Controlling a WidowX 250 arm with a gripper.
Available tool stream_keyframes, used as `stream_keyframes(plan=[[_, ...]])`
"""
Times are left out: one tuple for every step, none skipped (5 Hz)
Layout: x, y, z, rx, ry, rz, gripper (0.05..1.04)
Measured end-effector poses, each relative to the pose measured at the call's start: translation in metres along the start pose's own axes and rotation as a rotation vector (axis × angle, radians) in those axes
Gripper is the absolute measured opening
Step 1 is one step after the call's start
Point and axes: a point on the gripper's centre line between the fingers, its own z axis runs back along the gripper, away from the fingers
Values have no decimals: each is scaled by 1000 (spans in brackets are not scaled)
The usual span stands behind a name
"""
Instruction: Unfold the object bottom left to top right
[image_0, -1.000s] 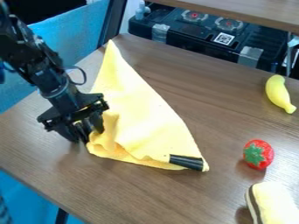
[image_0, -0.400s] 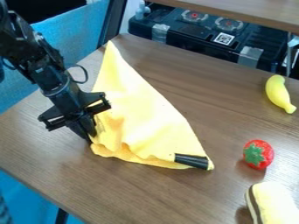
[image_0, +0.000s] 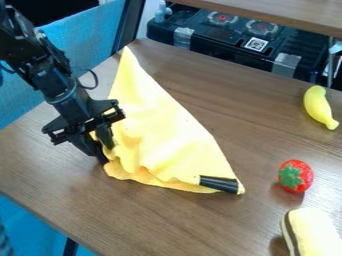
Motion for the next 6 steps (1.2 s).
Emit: stream_keyframes(plan=[[3, 1, -3, -1, -13, -5, 191], [3, 1, -3, -1, -16, -11, 68], [3, 1, -3, -3, -13, -12, 51], [6, -7, 8, -35, -4, -18, 51], [20, -32, 26, -105, 7, -16, 51], [27, -81, 34, -138, 11, -31, 51]])
